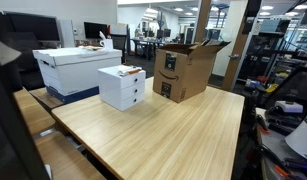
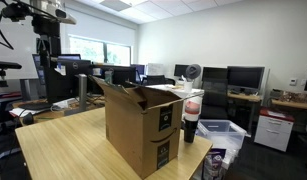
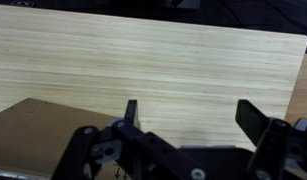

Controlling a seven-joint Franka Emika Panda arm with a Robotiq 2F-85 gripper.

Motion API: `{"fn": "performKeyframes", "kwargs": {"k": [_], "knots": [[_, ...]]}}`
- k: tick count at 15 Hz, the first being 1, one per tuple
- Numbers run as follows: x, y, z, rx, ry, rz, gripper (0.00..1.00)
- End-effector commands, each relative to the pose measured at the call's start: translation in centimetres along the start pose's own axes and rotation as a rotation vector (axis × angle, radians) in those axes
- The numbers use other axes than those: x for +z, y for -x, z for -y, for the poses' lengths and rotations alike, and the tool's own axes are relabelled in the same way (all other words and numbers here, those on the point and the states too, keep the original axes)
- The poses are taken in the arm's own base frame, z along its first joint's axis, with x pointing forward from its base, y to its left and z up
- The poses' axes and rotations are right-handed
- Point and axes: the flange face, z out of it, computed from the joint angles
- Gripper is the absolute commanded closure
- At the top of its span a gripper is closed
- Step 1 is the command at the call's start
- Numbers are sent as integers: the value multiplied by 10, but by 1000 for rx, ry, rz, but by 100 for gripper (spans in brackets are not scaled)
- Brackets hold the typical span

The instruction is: Open the second drawer on the white cabinet and put the white packet in the drawer then push the drawer closed.

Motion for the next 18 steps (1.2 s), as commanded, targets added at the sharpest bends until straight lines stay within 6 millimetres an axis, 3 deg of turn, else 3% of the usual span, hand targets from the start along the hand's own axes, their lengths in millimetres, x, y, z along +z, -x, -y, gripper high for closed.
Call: {"fn": "performKeyframes", "kwargs": {"k": [1, 5, 9, 18], "knots": [[0, -14, 10, -28, 52, -34, 0], [16, -27, 34, -72, 60, -59, 0], [35, -50, 70, -133, 105, -94, 0], [75, -112, 149, -120, 146, -284, 0]]}}
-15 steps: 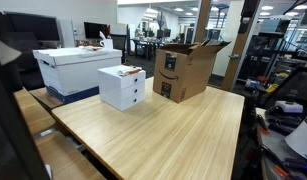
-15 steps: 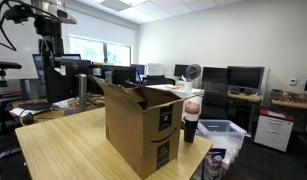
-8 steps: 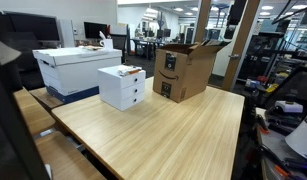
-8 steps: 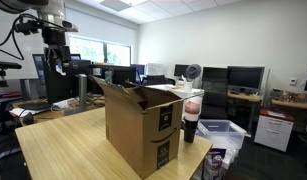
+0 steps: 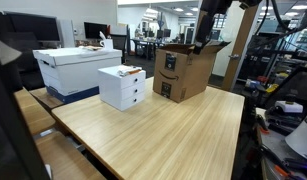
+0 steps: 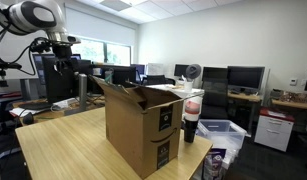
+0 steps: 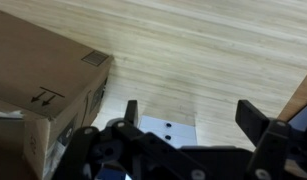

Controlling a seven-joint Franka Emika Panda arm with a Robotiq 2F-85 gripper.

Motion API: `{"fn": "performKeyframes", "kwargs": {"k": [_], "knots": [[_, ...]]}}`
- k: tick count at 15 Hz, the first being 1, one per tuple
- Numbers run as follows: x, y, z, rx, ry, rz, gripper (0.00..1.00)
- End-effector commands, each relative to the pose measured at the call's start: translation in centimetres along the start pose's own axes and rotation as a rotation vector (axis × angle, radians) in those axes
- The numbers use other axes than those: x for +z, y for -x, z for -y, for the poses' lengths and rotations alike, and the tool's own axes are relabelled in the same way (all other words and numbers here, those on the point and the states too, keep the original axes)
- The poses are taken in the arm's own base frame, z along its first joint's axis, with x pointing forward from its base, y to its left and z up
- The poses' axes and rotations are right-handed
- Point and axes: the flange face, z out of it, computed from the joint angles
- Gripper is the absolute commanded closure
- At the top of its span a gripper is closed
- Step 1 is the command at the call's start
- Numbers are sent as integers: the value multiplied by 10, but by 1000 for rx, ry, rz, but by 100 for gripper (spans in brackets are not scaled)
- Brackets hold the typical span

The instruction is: Open the second drawer on the white cabinet and put the white packet in the drawer then push the drawer closed.

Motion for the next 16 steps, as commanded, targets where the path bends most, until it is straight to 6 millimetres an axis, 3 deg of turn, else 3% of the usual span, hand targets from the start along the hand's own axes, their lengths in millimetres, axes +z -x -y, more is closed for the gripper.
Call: {"fn": "performKeyframes", "kwargs": {"k": [1, 6, 10, 11, 16], "knots": [[9, -30, 31, -3, 9, -83, 0], [23, -67, 67, -38, 49, -93, 0], [44, -94, 81, -50, 82, -57, 0], [32, -76, 73, -56, 62, -86, 0], [38, -83, 74, -55, 56, -77, 0]]}}
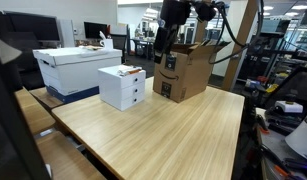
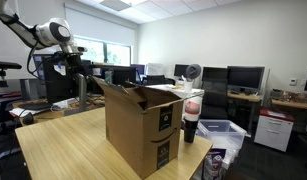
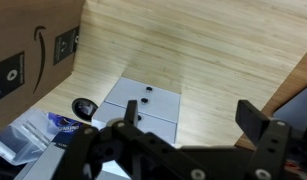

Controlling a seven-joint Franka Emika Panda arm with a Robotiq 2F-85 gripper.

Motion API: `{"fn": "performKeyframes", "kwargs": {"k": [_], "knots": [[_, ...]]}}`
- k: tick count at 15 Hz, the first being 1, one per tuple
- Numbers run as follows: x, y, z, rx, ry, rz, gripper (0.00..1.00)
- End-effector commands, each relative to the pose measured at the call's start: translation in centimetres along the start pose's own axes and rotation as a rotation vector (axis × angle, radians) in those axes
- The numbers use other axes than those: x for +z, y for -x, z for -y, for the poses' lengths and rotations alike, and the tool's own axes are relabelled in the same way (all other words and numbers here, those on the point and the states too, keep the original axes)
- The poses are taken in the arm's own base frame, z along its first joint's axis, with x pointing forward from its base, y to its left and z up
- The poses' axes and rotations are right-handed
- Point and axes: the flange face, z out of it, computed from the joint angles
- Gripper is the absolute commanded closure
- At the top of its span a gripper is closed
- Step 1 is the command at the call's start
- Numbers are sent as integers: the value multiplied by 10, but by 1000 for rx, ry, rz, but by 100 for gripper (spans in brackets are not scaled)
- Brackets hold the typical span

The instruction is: Open the second drawer on the white cabinet and put the white packet in the drawer then push the drawer closed.

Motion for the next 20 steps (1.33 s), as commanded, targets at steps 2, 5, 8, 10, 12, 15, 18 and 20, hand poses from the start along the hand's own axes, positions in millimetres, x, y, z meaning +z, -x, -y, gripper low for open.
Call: {"fn": "performKeyframes", "kwargs": {"k": [2, 5, 8, 10, 12, 15, 18, 20], "knots": [[-2, 0, 0, -1, 0, -2, 0], [1, 0, 1, 7, 11, 2, 0], [20, -2, 7, 26, 32, 10, 0], [36, -5, 7, 45, 48, 18, 0], [49, -10, 6, 66, 52, 32, 0], [68, -23, 1, 109, 38, 62, 0], [85, -41, -7, 126, 4, 65, 0], [96, -54, -11, 139, -23, 40, 0]]}}
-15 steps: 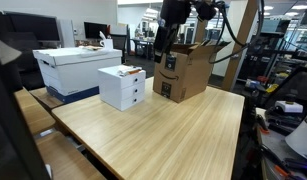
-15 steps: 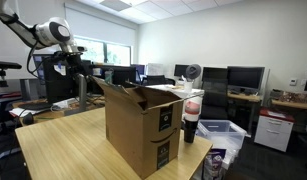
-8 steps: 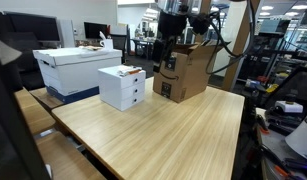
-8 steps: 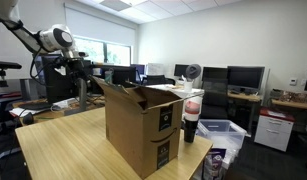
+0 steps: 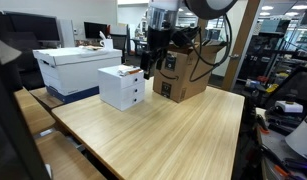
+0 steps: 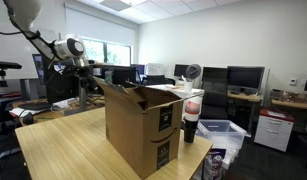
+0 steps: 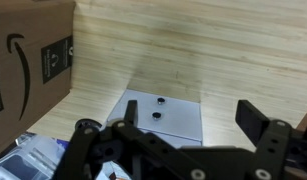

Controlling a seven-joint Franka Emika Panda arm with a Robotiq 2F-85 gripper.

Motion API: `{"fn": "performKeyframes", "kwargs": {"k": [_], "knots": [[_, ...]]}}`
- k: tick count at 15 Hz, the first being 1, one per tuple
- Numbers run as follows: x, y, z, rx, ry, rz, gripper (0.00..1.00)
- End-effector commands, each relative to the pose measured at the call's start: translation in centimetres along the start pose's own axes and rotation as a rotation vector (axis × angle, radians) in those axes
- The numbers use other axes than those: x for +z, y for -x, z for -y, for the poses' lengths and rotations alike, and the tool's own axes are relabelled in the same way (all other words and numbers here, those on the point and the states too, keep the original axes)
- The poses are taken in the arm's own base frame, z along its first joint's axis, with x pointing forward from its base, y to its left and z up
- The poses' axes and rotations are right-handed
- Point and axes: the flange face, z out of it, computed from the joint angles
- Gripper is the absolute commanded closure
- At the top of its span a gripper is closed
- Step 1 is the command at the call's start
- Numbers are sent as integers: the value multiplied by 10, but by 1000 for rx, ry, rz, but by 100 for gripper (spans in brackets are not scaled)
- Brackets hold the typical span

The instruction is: Open the second drawer on the white cabinet and put the white packet in the drawer then push the drawer closed.

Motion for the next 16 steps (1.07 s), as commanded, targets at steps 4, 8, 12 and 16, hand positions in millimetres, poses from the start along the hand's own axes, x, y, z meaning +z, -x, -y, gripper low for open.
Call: {"fn": "performKeyframes", "kwargs": {"k": [4, 8, 12, 16], "knots": [[33, -43, -4, 52, -72, -38, 0], [49, -57, -13, 101, -85, -17, 0], [62, -65, -20, 138, -102, -20, 0], [72, -68, -27, 139, -143, -60, 0]]}}
